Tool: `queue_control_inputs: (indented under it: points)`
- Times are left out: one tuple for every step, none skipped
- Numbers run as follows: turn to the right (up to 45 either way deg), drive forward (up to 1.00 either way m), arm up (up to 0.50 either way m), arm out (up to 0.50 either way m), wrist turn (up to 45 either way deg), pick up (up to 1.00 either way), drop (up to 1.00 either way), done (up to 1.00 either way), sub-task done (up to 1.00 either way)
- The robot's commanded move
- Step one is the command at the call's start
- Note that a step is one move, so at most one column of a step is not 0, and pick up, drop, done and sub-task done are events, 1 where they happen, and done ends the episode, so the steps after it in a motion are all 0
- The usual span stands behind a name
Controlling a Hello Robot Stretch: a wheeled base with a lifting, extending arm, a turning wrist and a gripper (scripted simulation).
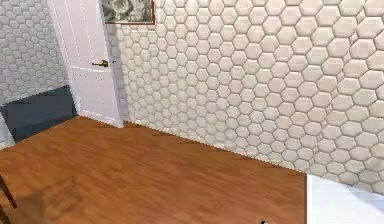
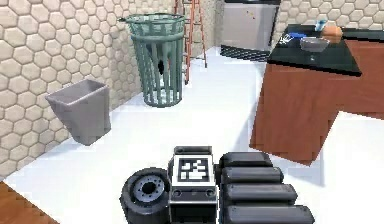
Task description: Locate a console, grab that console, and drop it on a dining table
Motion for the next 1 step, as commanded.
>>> queue_control_inputs:
  points:
    - [-30.0,0.0,0.0,0.0,0.0,0.0,0.0,0.0,0.0]
